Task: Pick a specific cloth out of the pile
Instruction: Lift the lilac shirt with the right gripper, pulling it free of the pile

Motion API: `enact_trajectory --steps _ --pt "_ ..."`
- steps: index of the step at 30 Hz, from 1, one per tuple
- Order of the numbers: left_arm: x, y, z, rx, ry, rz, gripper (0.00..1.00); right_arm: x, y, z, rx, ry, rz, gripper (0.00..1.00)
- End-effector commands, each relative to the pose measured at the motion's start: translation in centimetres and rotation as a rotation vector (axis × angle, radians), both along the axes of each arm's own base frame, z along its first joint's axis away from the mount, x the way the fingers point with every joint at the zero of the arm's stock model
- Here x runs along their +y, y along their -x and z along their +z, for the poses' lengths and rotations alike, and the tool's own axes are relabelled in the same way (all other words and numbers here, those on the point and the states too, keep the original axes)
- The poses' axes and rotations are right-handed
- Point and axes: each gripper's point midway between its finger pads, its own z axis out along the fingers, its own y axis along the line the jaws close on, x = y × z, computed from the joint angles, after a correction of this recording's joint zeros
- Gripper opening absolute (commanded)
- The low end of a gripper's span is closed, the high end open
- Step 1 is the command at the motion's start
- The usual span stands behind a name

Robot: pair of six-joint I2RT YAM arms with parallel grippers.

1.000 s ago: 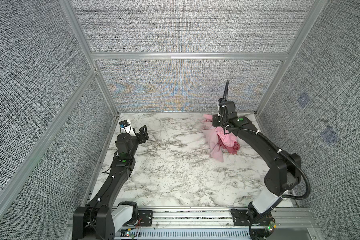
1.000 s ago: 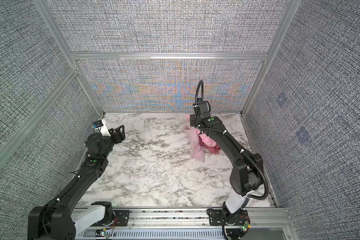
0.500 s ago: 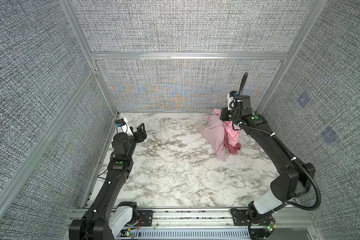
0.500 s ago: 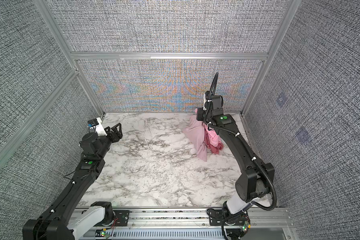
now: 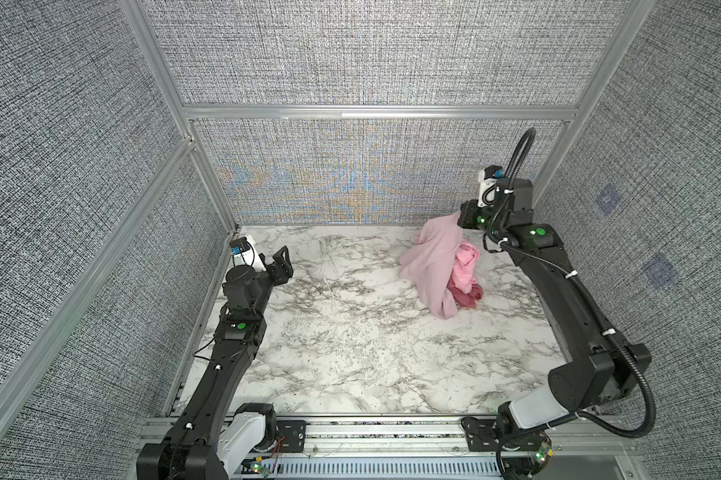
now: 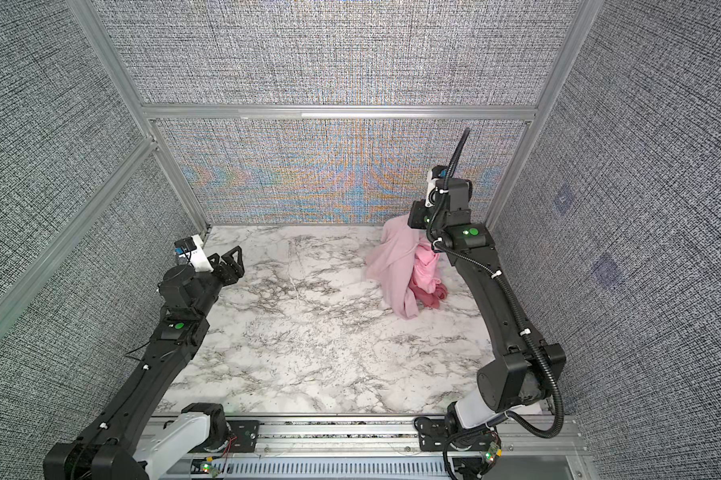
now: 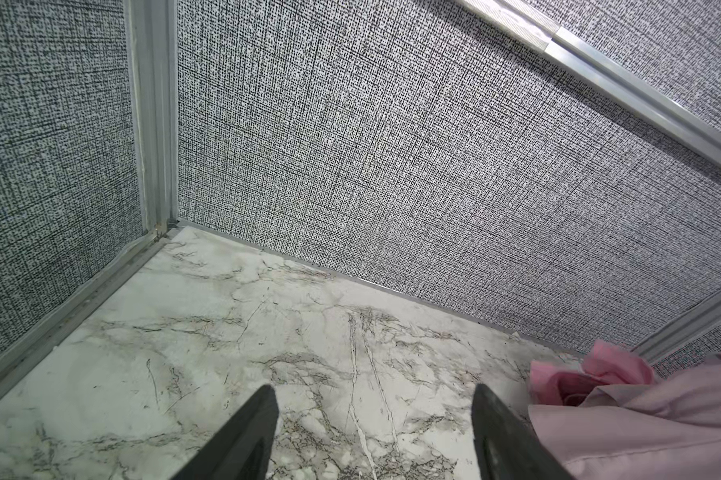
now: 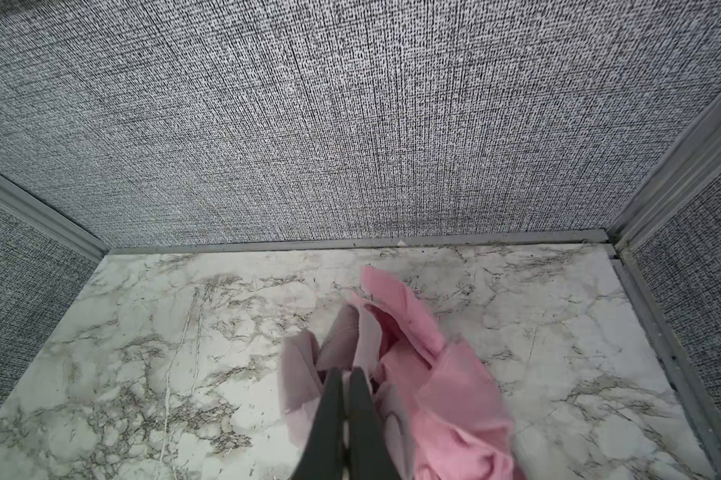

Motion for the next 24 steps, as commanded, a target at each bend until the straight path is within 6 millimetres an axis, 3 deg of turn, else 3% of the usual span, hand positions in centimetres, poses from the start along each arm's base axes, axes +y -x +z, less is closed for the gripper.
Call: enact_trajectory --steps 1,6,12,18,24 --pt "0.1 0.1 0.5 -0.016 0.013 0.005 0.75 -0.7 0.0 1.8 -0.035 -0.014 -0.003 0.00" --pt "0.1 0.2 0.8 -0.021 0.014 0.007 0.75 -0.8 0.5 3.8 -0.065 -0.025 0.013 0.00" --pt "0.2 0.5 1.3 -0.035 0.024 0.010 0.76 0.9 1.7 6.5 -0.108 -0.073 0.091 0.00" --pt "0.1 0.8 1.7 -0.046 0.027 0.007 0.75 4.1 2.8 8.5 -0.136 -0.053 0.168 0.00" --pt "0.3 1.4 2.1 -0.054 0.021 0.012 0.76 7.9 5.0 12.4 -0.204 -0.039 0.266 0.00"
